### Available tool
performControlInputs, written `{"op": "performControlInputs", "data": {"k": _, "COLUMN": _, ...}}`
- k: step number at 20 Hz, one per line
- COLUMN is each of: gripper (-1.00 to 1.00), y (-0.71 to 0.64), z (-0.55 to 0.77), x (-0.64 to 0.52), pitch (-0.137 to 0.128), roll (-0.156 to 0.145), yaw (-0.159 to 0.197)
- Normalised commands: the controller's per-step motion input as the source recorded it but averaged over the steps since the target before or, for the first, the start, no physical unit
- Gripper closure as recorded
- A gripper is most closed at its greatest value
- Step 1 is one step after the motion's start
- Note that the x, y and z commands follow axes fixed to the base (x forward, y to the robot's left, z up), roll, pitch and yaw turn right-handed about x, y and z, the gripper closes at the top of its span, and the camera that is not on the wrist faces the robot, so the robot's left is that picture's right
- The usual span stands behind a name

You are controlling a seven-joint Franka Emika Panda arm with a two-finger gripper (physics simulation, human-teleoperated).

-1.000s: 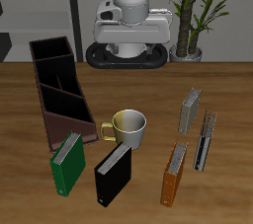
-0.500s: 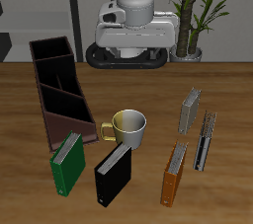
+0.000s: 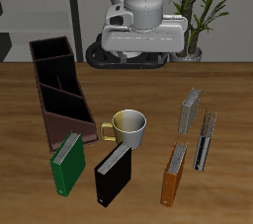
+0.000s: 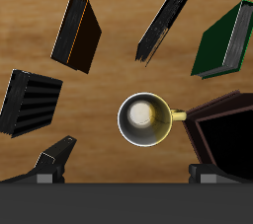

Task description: Place the black book into the right desk caddy's back compartment

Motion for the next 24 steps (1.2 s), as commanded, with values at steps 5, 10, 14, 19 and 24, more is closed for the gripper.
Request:
{"op": "performControlInputs", "data": {"k": 5, "gripper": -1.0, "y": 0.06, "z": 0.04, "x": 0.2, "pitch": -0.001, "roll": -0.003, "yaw": -0.024}}
{"op": "performControlInputs", "data": {"k": 10, "gripper": -1.0, "y": 0.05, "z": 0.05, "x": 0.28, "pitch": -0.048, "roll": -0.012, "yaw": 0.015}}
{"op": "performControlInputs", "data": {"k": 14, "gripper": -1.0, "y": -0.05, "z": -0.03, "x": 0.26, "pitch": 0.006, "roll": -0.061, "yaw": 0.005}}
{"op": "performControlInputs", "data": {"k": 19, "gripper": -1.0, "y": -0.13, "z": 0.0, "x": 0.24, "pitch": -0.003, "roll": -0.037, "yaw": -0.008}}
{"op": "performControlInputs", "data": {"k": 24, "gripper": -1.0, "y": -0.2, "z": -0.01, "x": 0.18, "pitch": -0.004, "roll": -0.057, "yaw": -0.008}}
